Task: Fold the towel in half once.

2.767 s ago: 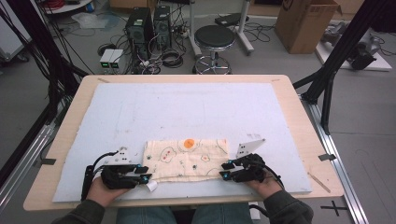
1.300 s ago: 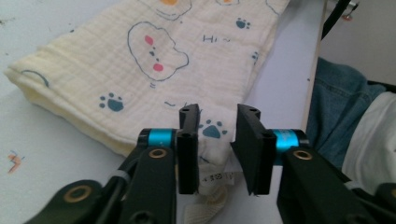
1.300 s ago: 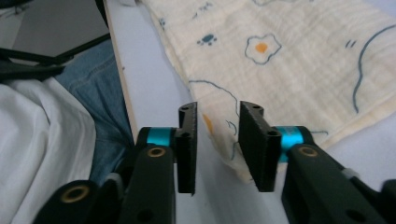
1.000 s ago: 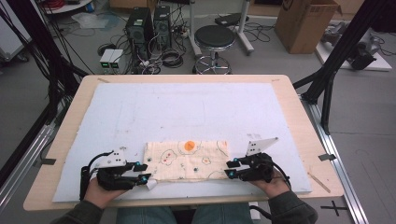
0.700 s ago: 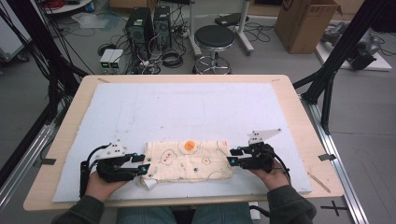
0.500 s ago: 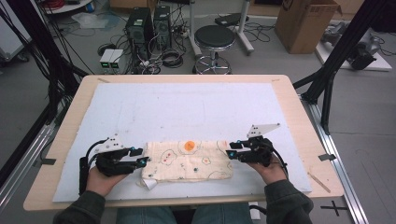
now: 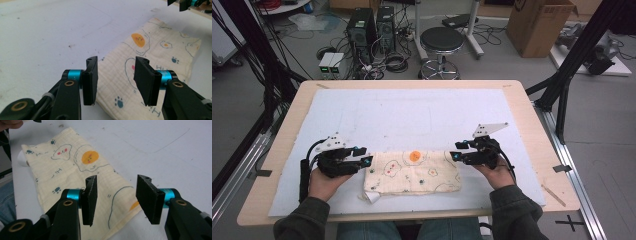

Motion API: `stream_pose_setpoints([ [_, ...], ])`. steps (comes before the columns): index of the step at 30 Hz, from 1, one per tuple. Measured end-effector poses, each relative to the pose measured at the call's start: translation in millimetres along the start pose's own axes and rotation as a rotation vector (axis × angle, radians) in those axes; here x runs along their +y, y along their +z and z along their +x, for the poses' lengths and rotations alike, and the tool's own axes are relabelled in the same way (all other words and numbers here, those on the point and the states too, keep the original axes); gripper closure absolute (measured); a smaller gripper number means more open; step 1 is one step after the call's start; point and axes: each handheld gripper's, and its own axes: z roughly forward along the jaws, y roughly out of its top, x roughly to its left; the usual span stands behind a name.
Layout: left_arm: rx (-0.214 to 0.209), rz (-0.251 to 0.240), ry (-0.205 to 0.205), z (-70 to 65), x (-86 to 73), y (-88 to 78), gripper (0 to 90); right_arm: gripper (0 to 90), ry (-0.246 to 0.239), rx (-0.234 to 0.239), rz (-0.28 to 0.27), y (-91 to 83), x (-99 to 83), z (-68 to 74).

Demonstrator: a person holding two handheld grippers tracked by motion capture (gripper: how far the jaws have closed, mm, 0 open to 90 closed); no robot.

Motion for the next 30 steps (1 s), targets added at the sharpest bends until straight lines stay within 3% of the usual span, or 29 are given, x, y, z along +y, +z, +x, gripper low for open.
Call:
stream_pose_setpoints([
  [2,0.005,0.012,0.002,1.5,3.2,2.0,53.7,50.4,-0.002,-0.006,-0.001,1.5,2.5,-1.4],
  [9,0.044,-0.017,-0.026,10.8,9.5,9.8,50.6,50.1,0.018,-0.03,-0.01,9.3,11.2,-10.6],
  [14,0.058,0.009,-0.063,20.2,7.2,19.0,50.0,49.6,0.042,-0.045,-0.018,18.0,13.7,-20.1],
  [18,0.074,0.021,-0.097,25.1,5.0,27.2,49.4,49.2,0.059,-0.052,0.006,24.5,12.2,-25.1],
  [22,0.094,0.056,-0.114,30.1,2.1,35.4,49.8,53.0,0.073,-0.056,0.015,29.0,8.9,-29.3],
  [30,0.08,0.088,-0.135,34.9,-3.3,49.5,51.5,58.0,0.113,-0.038,0.054,37.4,1.2,-36.6],
])
